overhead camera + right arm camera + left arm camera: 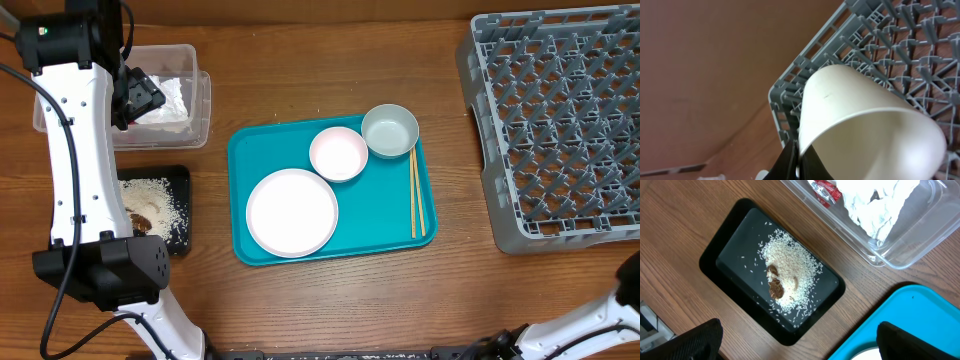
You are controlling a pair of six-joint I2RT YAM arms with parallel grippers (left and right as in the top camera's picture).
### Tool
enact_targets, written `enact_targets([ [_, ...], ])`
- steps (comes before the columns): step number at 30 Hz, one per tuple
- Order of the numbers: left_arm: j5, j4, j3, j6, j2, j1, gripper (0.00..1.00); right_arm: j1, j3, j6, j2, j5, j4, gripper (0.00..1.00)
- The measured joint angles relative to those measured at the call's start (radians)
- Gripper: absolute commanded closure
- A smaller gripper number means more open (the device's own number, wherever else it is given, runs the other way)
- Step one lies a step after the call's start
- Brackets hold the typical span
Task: Sort waste into correct bins and load items into the dishwasher
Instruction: 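Lower the white cup upside down into the grey dish rack and release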
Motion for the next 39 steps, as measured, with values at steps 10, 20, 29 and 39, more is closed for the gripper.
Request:
enact_targets([
  [10,0.0,0.0,0.0,0.0,0.0,0.0,0.0,-0.081,0.0,0.074,0.155,-0.06,0.024,0.96],
  [20,0.0,0.0,0.0,0.0,0.0,0.0,0.0,-0.129,0.0,0.09,0.187,-0.099,0.008,0.96],
  [29,0.0,0.0,0.0,0.0,0.0,0.0,0.0,-0.129,-0.057,0.09,0.24,-0.167,0.051,0.96],
  [39,0.0,0.0,0.0,0.0,0.0,0.0,0.0,-0.154,-0.124,0.079,0.241,-0.161,0.08,0.96],
])
